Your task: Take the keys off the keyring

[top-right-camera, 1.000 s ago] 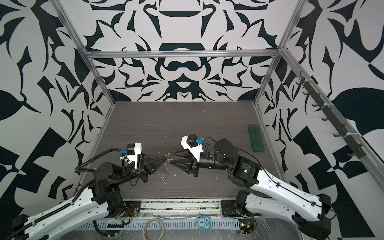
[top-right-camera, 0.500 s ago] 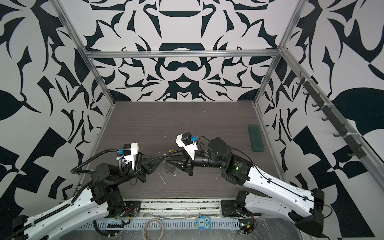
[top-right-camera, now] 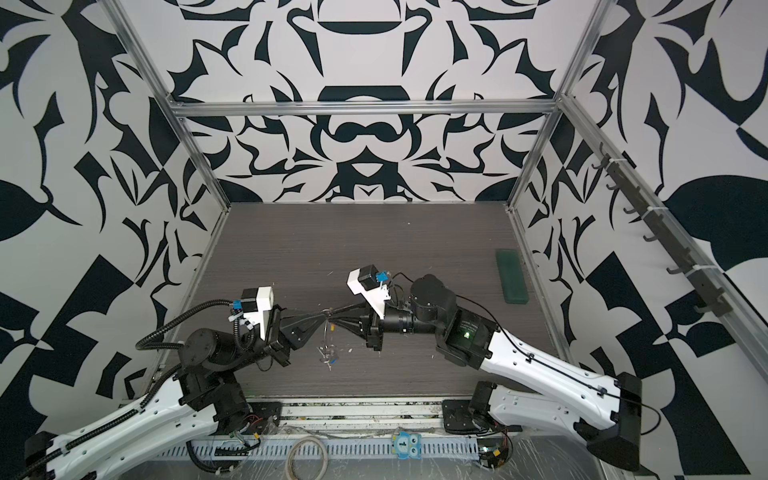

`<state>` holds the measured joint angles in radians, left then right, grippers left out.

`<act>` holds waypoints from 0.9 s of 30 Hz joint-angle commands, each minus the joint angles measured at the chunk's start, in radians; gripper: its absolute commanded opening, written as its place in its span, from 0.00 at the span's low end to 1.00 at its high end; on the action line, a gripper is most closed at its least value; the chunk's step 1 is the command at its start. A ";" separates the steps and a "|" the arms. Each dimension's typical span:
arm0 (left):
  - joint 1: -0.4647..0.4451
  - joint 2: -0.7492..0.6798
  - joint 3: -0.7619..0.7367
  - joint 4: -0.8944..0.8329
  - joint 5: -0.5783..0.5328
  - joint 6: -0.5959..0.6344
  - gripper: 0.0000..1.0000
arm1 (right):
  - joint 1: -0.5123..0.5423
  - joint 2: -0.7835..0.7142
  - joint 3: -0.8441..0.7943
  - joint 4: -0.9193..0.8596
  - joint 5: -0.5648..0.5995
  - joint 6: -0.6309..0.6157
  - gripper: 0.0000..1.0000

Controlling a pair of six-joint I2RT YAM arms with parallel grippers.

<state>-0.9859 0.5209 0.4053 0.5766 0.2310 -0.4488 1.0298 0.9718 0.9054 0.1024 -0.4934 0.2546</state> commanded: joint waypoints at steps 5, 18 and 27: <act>0.003 -0.003 0.004 0.057 -0.010 -0.010 0.00 | 0.004 0.003 0.010 0.049 -0.036 0.017 0.07; 0.003 0.020 0.003 0.062 -0.009 -0.018 0.00 | 0.004 0.002 0.007 0.065 -0.062 0.034 0.00; 0.003 0.001 0.009 -0.011 -0.040 -0.046 0.29 | 0.004 -0.013 0.061 -0.093 -0.049 -0.002 0.00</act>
<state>-0.9859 0.5350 0.4053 0.5919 0.2165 -0.4694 1.0233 0.9703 0.9123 0.0608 -0.5125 0.2783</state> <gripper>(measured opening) 0.266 0.044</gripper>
